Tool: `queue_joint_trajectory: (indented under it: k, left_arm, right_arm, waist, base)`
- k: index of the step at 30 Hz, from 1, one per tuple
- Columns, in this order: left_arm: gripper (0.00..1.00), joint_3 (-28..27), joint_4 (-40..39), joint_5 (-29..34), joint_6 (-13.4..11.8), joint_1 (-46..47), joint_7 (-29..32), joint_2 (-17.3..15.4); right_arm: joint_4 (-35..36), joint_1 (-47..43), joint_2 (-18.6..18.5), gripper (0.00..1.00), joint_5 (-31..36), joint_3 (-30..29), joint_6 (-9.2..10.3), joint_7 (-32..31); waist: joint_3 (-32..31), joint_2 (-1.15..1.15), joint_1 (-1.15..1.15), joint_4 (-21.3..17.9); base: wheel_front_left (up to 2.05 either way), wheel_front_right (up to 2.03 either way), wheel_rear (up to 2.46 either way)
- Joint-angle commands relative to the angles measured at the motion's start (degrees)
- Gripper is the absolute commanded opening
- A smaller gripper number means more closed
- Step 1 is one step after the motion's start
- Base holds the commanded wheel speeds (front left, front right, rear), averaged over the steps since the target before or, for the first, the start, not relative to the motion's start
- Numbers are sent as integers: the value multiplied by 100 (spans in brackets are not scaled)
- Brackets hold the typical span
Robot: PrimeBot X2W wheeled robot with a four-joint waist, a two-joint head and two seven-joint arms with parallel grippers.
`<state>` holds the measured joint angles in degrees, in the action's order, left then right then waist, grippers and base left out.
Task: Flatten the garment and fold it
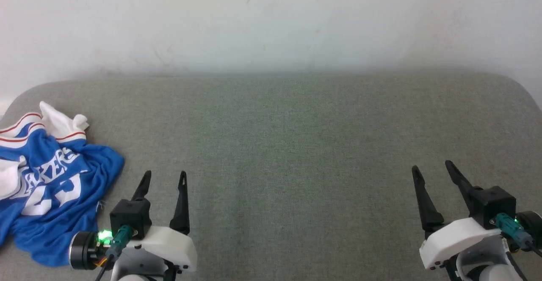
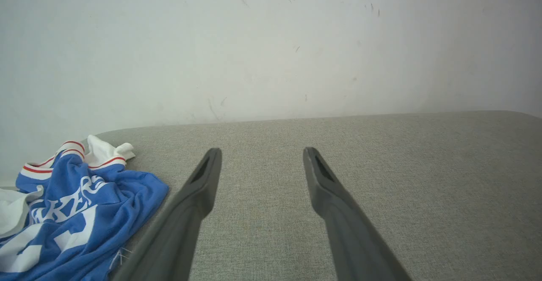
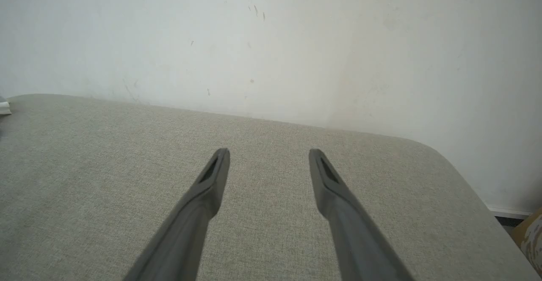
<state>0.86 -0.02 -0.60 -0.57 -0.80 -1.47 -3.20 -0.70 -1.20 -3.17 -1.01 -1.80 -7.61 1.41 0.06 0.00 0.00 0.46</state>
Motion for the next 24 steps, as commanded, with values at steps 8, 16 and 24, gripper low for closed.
queue_joint_trajectory:
  k: [8, 16, 24]
  left_arm:
    - [100, 51, 2, -115, -94, -71, -144, 6]
    - [100, 61, -20, -167, -140, -137, -240, 8]
    - [100, 52, -15, -210, -164, -201, -323, 7]
  right_arm:
    - [22, -25, 7, 100, -66, -123, 2, 152]
    - [17, -17, 8, 100, -100, -179, 3, 248]
    - [-25, 7, 10, 100, -114, -169, 4, 331]
  waist:
    - [17, 0, 0, 226]
    - [8, 0, 0, 548]
    - [-22, 0, 0, 846]
  base:
    - [0, 0, 0]
    - [0, 0, 0]
    - [0, 0, 0]
